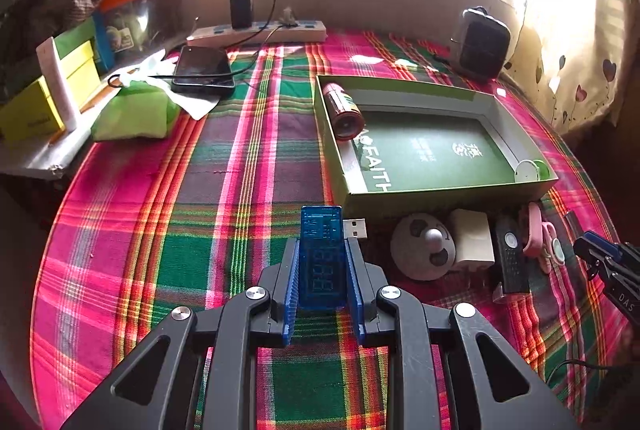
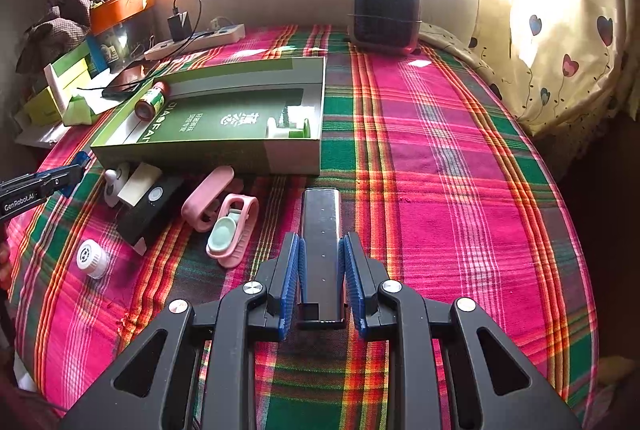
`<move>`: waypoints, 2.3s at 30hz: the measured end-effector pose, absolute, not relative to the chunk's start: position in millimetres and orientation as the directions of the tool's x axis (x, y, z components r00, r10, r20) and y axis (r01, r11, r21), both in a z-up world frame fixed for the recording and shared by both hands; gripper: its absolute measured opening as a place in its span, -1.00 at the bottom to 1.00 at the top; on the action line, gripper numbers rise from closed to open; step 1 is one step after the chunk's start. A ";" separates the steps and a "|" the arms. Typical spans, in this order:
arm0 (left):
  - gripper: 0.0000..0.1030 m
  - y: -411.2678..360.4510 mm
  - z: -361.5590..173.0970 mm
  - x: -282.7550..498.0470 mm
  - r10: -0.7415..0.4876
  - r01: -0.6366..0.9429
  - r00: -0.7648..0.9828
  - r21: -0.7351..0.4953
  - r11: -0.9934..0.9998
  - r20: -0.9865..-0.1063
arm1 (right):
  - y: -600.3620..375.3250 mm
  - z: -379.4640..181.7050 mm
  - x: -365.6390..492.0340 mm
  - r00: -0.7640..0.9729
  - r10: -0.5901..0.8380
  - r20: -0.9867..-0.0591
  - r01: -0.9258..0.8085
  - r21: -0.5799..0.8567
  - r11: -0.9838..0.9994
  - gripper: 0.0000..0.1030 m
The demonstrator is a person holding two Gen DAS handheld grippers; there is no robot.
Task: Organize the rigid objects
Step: 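Carry the stapler into the box with the right tool while the left tool carries the USB meter in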
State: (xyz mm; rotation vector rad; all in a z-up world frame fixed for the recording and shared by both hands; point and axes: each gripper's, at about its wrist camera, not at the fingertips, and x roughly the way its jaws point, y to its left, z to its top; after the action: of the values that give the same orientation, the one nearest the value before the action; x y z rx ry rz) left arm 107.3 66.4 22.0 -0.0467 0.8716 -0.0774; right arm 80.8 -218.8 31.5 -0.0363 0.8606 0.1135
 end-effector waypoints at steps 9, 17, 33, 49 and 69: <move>-0.60 61.0 43.0 113.2 -0.099 0.080 0.669 -0.060 0.995 -0.737 | -218.7 52.6 91.1 0.680 0.094 -0.727 -0.126 0.010 0.992 -0.53; -0.60 49.9 56.0 131.6 -0.129 0.123 0.682 -0.061 0.991 -0.720 | -213.9 68.5 114.0 0.691 0.119 -0.713 -0.150 0.020 0.988 -0.53; -0.60 25.6 59.4 189.8 -0.199 0.188 0.659 -0.097 0.977 -0.725 | -196.4 74.8 181.9 0.664 0.149 -0.733 -0.203 0.016 0.979 -0.53; -0.60 12.6 36.5 240.8 -0.209 0.188 0.605 -0.117 0.975 -0.768 | -179.2 49.9 236.6 0.605 0.146 -0.783 -0.230 0.004 0.973 -0.53; -0.59 3.7 18.2 263.0 -0.191 0.192 0.576 -0.096 0.977 -0.794 | -172.4 28.2 259.2 0.564 0.135 -0.815 -0.236 -0.003 0.972 -0.53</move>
State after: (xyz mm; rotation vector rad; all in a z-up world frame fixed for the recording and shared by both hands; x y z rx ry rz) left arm 263.0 3.7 18.2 0.0008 0.9298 -0.2243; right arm 259.2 -172.4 28.2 -0.1162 0.9474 0.2189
